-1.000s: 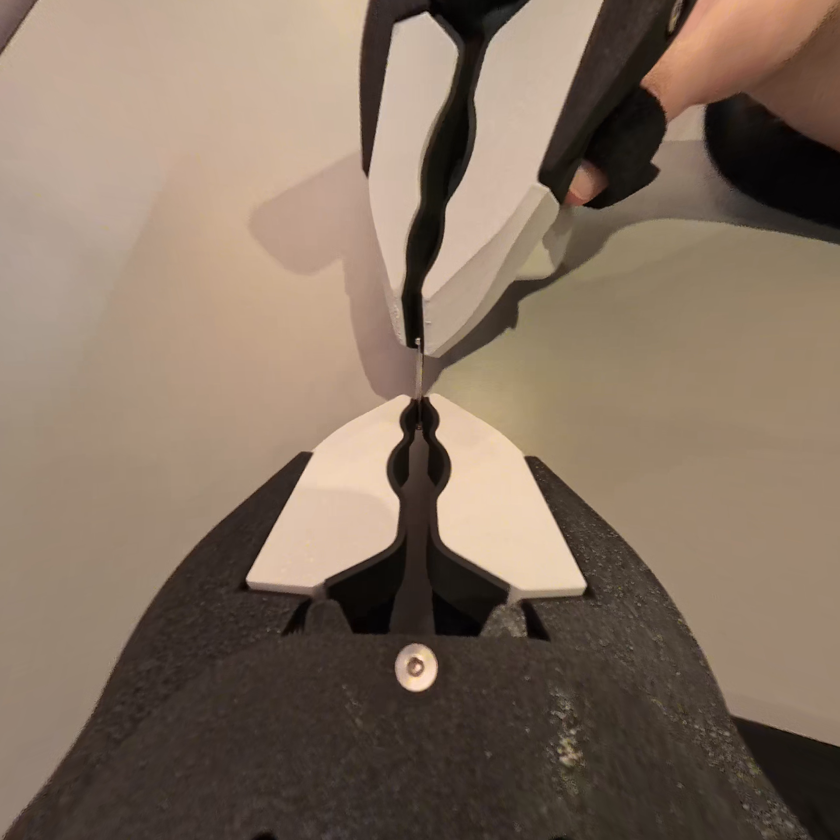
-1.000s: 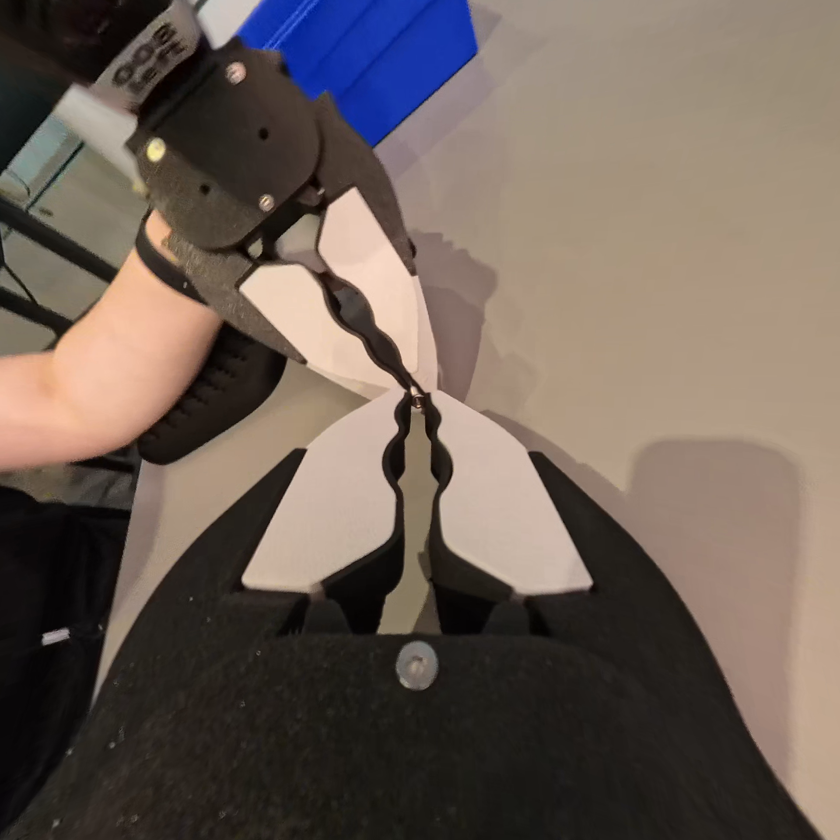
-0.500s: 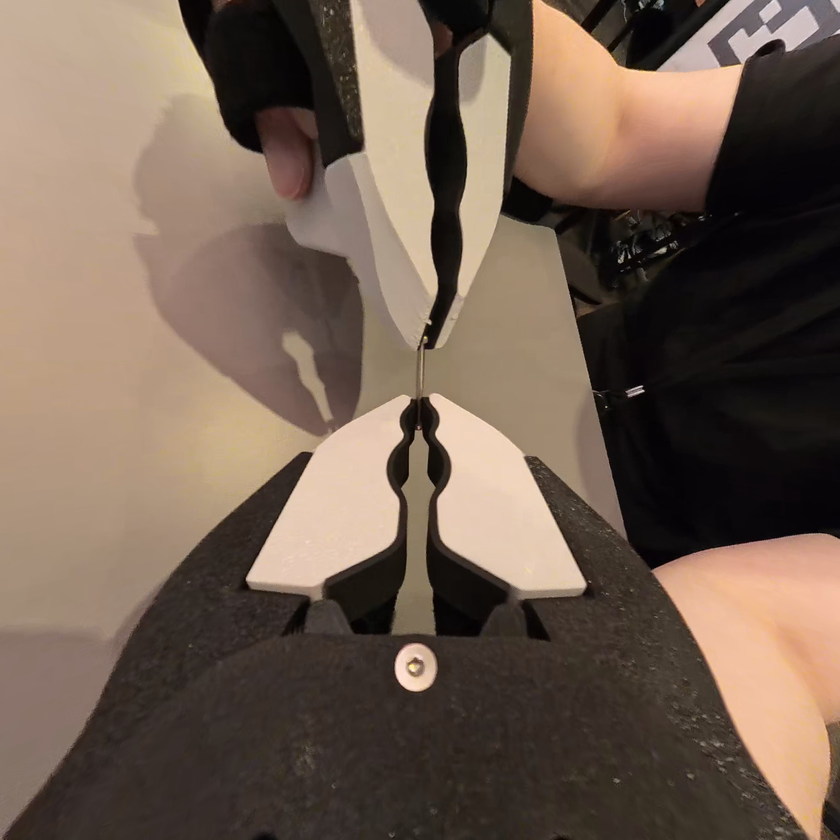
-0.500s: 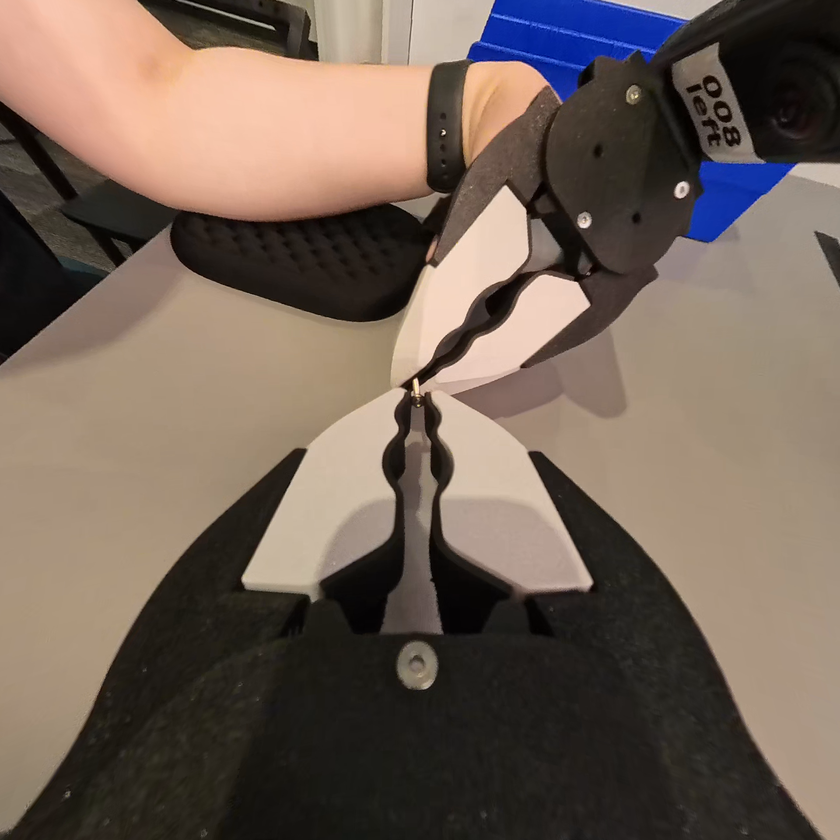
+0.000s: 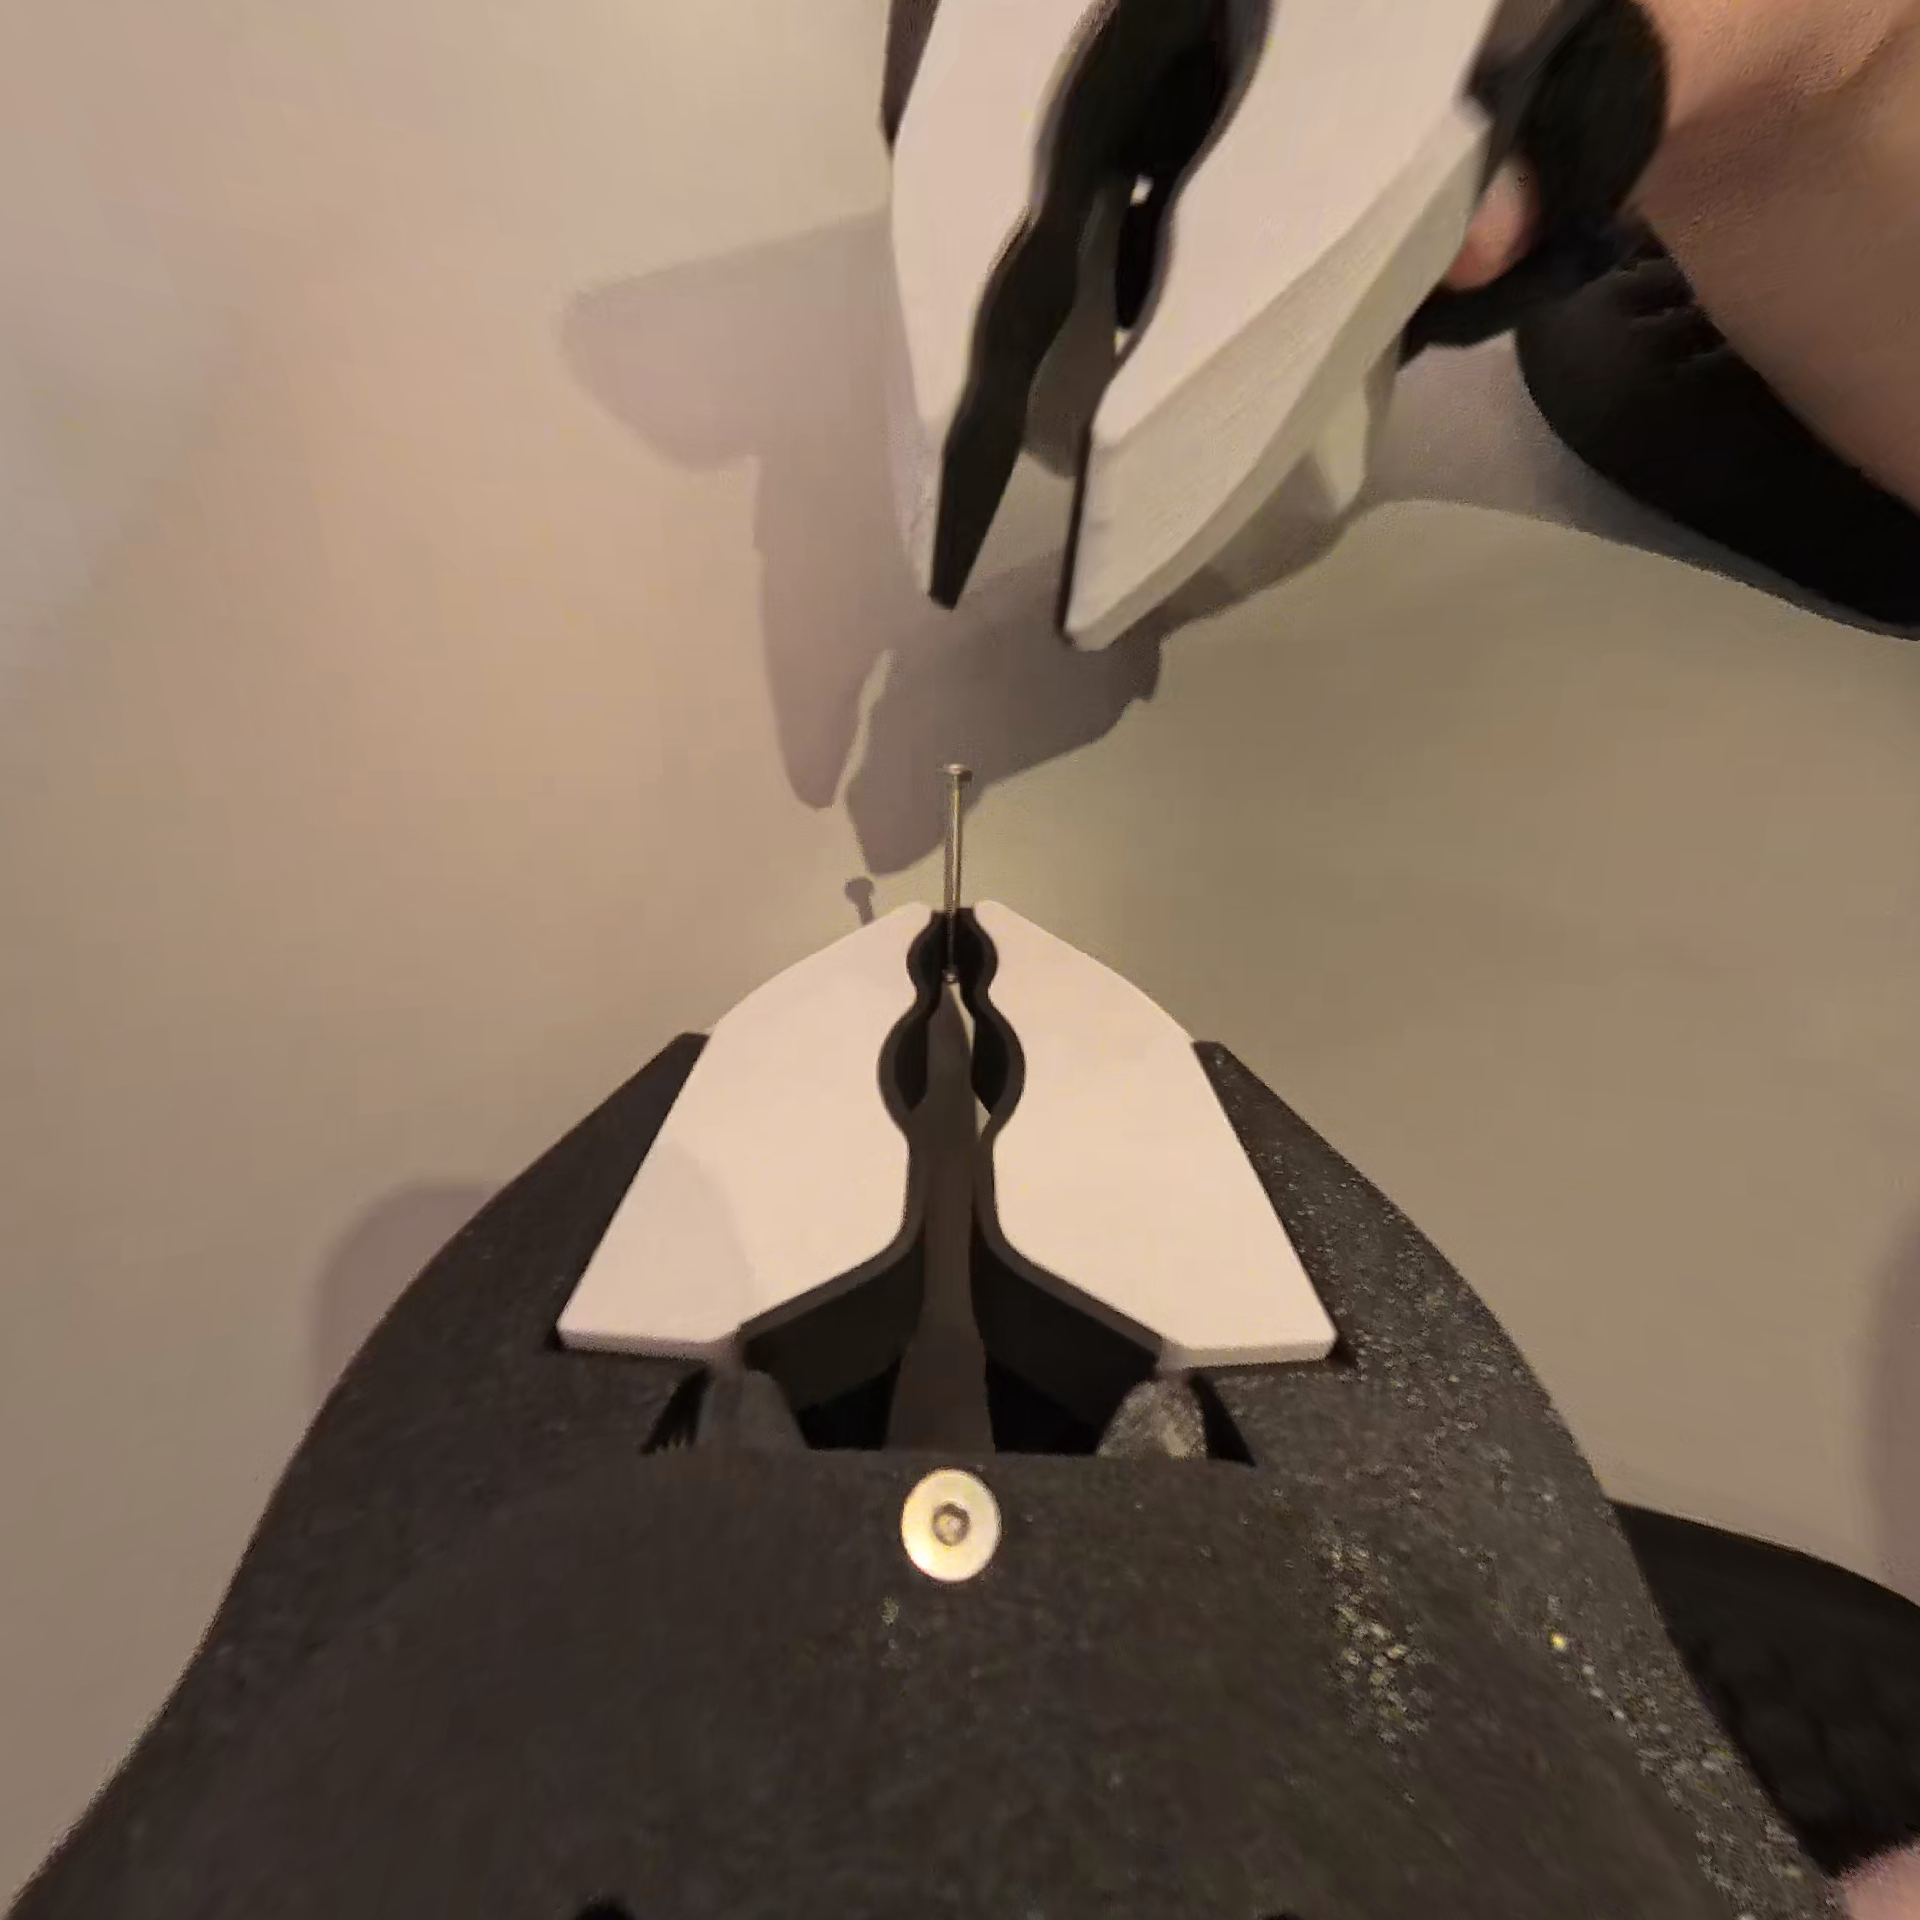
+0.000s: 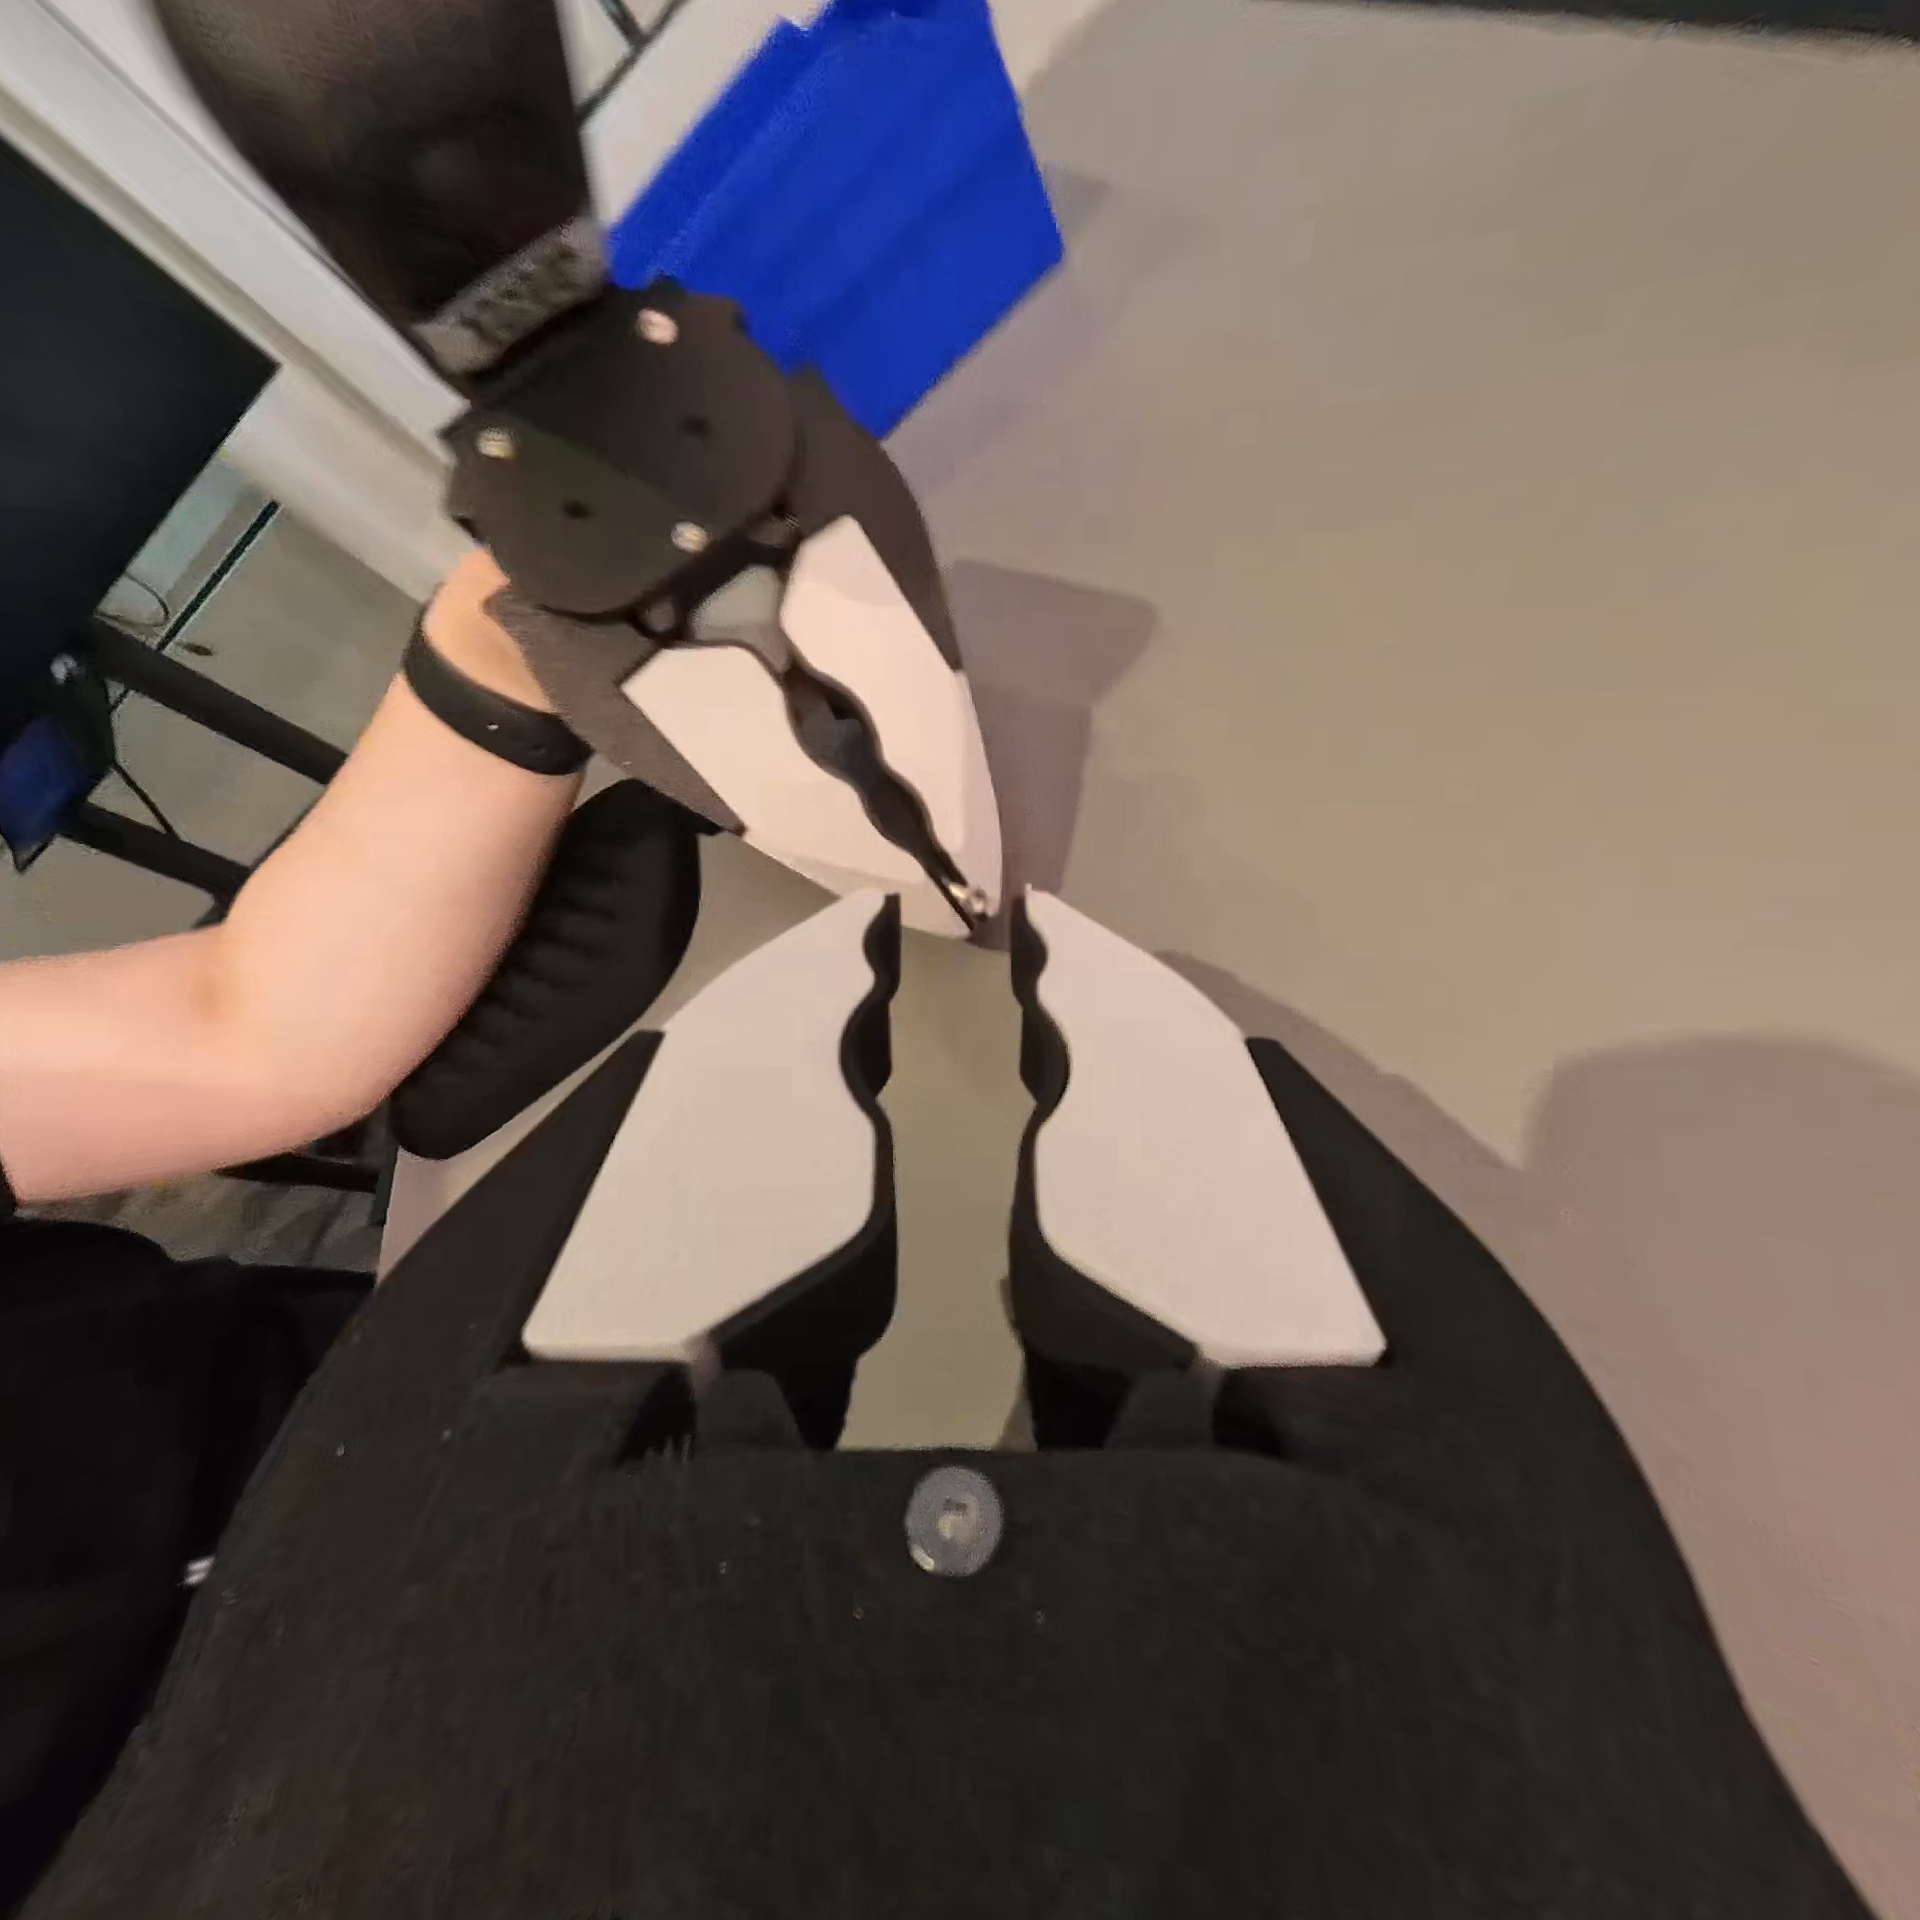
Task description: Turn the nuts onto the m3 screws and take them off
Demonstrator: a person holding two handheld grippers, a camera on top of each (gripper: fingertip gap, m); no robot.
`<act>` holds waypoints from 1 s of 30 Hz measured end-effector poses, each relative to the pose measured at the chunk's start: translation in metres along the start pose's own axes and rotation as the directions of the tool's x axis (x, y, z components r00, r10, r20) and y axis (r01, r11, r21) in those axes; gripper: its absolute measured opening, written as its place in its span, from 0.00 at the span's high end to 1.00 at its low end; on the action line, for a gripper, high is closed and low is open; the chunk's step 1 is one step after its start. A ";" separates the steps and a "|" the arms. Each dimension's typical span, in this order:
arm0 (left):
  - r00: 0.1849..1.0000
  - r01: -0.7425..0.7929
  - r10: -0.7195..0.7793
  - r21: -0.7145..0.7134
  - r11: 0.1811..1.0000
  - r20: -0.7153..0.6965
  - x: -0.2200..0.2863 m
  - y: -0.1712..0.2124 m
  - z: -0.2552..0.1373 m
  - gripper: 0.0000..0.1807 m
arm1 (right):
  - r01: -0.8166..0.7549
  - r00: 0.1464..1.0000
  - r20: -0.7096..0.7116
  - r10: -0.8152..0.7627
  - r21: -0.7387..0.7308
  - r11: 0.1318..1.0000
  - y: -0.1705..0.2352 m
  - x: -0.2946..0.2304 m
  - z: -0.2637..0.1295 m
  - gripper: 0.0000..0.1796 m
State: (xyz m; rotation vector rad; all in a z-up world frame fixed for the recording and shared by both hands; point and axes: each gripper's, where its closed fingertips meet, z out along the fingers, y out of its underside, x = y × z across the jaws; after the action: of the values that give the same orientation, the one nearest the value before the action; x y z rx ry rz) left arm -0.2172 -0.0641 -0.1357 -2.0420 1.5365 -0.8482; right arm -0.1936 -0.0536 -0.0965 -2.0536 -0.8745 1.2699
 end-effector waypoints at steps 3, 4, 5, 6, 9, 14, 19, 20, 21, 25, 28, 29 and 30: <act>0.997 -0.035 0.036 -0.011 0.999 0.062 -0.005 -0.003 0.004 0.99 | -0.124 0.992 -0.011 0.124 -0.008 0.992 0.007 0.011 0.005 0.86; 0.996 -0.048 0.048 -0.013 0.999 0.072 -0.005 -0.004 0.005 0.99 | -0.160 0.987 0.005 0.160 -0.006 0.987 0.007 0.011 0.005 0.86; 0.995 -0.058 0.059 -0.017 0.998 0.085 -0.006 -0.005 0.006 0.99 | -0.193 0.981 0.011 0.193 0.003 0.981 0.007 0.013 0.005 0.86; 0.993 -0.066 0.068 -0.024 0.997 0.091 -0.006 -0.005 0.008 0.99 | -0.216 0.976 0.010 0.216 0.015 0.976 0.006 0.014 0.005 0.86; 0.992 -0.076 0.080 -0.041 0.996 0.100 -0.006 -0.004 0.011 0.99 | -0.237 0.971 0.000 0.237 0.014 0.971 0.007 0.018 0.004 0.87; 0.990 -0.085 0.089 -0.038 0.996 0.107 -0.005 -0.006 0.012 0.99 | -0.241 0.971 -0.003 0.241 -0.029 0.970 0.015 0.017 0.009 0.89; 0.990 -0.094 0.097 -0.038 0.995 0.107 -0.004 -0.007 0.012 0.99 | -0.218 0.975 0.035 0.220 -0.048 0.975 0.016 0.010 0.012 0.97; 0.990 -0.093 0.096 -0.035 0.995 0.100 -0.003 -0.007 0.012 0.99 | -0.202 0.978 0.034 0.204 -0.053 0.978 0.017 0.010 0.012 0.97; 0.992 -0.090 0.093 -0.031 0.995 0.087 -0.001 -0.007 0.011 0.99 | -0.180 0.982 0.040 0.183 -0.059 0.982 0.017 0.008 0.012 0.97; 0.995 -0.086 0.086 -0.012 0.996 -0.043 0.018 -0.005 0.005 0.99 | 0.057 0.990 0.136 -0.041 -0.113 0.992 0.022 -0.010 0.010 0.97; 0.984 -0.084 0.079 -0.025 0.996 -0.163 0.036 0.002 -0.001 0.99 | 0.336 0.931 0.190 -0.312 -0.109 0.936 0.030 -0.025 0.009 0.97; 0.979 -0.082 0.075 -0.027 0.996 -0.192 0.041 0.004 -0.002 0.99 | 0.406 0.902 0.200 -0.381 -0.099 0.908 0.032 -0.030 0.010 0.97; 0.976 -0.083 0.075 -0.028 0.996 -0.205 0.043 0.004 -0.003 0.99 | 0.453 0.879 0.208 -0.428 -0.084 0.888 0.032 -0.034 0.010 0.97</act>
State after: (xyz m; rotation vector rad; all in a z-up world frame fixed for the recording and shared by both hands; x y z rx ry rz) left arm -0.2138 -0.1065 -0.1276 -1.9548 1.7419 -1.0324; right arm -0.2069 -0.0987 -0.1055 -1.7031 -1.4527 1.1774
